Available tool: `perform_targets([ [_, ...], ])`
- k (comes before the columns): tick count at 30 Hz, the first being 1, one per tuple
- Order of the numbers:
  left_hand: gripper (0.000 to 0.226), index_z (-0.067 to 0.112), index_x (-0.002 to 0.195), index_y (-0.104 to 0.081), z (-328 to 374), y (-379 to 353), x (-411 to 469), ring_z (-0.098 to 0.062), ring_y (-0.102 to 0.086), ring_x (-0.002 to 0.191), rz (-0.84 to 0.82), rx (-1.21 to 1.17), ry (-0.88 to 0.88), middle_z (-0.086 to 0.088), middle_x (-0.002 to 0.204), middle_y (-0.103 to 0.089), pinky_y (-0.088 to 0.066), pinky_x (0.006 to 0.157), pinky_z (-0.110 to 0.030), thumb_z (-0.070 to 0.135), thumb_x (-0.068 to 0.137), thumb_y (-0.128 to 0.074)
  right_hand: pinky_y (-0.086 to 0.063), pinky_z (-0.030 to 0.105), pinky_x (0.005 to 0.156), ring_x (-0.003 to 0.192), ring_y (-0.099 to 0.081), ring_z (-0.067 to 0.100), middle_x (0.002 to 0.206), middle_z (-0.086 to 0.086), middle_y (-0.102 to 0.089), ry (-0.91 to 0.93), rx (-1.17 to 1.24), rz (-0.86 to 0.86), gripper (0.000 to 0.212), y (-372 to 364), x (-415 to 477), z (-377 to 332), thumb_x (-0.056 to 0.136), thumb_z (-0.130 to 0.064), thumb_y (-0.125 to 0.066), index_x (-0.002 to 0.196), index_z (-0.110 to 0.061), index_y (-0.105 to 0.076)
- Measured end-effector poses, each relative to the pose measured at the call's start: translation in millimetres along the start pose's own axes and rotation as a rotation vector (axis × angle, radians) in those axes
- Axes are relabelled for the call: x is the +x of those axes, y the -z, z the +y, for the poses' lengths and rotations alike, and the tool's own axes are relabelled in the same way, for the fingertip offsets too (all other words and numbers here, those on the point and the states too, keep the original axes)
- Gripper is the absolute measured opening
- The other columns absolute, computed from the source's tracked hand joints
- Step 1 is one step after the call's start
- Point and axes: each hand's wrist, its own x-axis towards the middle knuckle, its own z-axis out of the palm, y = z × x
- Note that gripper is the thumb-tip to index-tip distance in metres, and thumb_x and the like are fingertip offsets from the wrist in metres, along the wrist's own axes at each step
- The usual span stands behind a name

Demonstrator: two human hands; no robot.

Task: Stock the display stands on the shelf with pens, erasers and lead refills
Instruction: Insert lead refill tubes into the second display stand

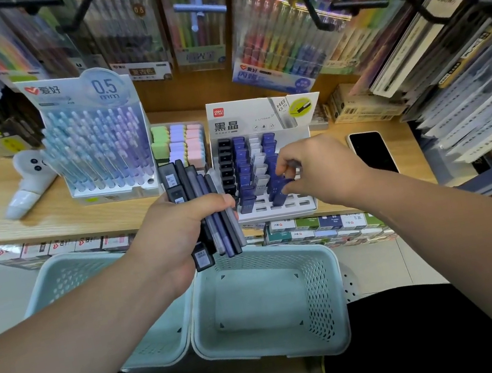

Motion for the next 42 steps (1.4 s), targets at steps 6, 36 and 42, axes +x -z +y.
perform_targets([
  [6, 0.064, 0.000, 0.116, -0.067, 0, 2, -1, -0.036, -0.072, 0.086, -0.006, -0.018, 0.004, -0.021, 0.101, -0.074, -0.055, 0.084, -0.065, 0.013, 0.057, -0.087, -0.047, 0.034, 0.066, 0.076, -0.059, 0.022, 0.080, -0.003, -0.065, 0.054, -0.050, 0.010, 0.018, -3, -1, -1, 0.075, -0.021, -0.086, 0.081, -0.016, -0.070],
  [36, 0.061, 0.002, 0.112, -0.069, -1, 0, -1, -0.038, -0.072, 0.089, -0.005, 0.009, 0.013, -0.020, 0.100, -0.074, -0.055, 0.085, -0.065, 0.014, 0.055, -0.086, -0.044, 0.033, 0.064, 0.073, -0.055, 0.017, 0.076, -0.009, -0.058, 0.097, -0.044, 0.023, 0.019, -10, 1, 8, 0.075, -0.022, -0.087, 0.078, -0.019, -0.068],
  [42, 0.045, 0.002, 0.112, -0.069, -2, 2, 2, -0.037, -0.072, 0.089, 0.013, 0.015, 0.020, -0.019, 0.099, -0.074, -0.056, 0.086, -0.063, 0.006, 0.070, -0.083, -0.048, 0.029, 0.068, 0.072, -0.055, 0.010, 0.078, -0.013, -0.057, 0.068, 0.008, -0.027, 0.010, -11, 2, 8, 0.080, -0.027, -0.084, 0.083, -0.022, -0.075],
])
